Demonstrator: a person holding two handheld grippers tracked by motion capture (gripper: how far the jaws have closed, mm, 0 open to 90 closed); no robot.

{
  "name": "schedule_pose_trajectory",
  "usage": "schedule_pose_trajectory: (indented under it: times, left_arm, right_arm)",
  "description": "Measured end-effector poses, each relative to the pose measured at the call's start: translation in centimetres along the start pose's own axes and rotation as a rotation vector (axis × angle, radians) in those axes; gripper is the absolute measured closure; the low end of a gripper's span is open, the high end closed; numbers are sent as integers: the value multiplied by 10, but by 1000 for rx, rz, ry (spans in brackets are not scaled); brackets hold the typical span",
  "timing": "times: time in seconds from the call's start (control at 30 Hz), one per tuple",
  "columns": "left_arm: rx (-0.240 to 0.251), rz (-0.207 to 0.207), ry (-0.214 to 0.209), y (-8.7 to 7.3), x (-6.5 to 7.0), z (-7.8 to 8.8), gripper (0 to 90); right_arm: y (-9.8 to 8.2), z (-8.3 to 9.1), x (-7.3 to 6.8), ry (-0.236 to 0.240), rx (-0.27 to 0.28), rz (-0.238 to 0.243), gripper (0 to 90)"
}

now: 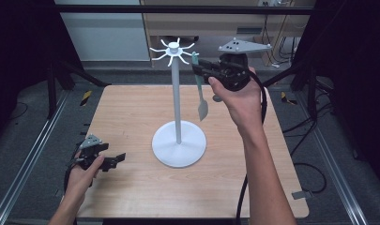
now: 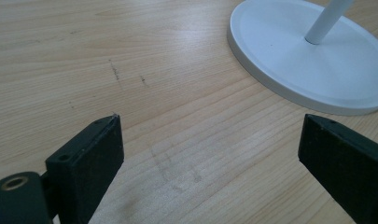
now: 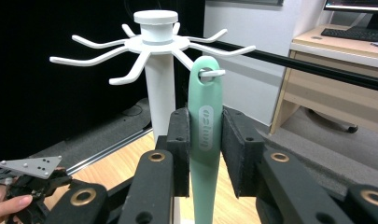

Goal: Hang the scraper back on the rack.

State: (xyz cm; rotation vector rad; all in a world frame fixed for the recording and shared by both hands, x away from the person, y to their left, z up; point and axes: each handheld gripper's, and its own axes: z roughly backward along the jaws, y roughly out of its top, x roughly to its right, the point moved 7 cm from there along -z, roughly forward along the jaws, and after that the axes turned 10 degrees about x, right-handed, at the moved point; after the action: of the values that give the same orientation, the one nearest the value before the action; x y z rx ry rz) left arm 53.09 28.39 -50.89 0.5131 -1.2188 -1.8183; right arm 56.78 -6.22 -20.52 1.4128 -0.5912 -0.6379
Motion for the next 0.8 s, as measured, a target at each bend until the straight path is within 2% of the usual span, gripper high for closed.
schedule_pose_trajectory:
  times: [0.17,0.33,0.6,0.8]
  left_arm:
    - [2,1,4,0,-1,0,64]
    - [5,7,6,0,-2,0,64]
    - [5,6,8,0,-2,0,64]
    - [3,3,9,0,-1,-1,64]
  right_arm:
    - [-2,3,2,-17,1,7,687]
    - [-7,11,6,-30,18,-13,664]
    - [-16,25,15,-71,17,-16,584]
    - [-23,34,25,-165,5,21,449]
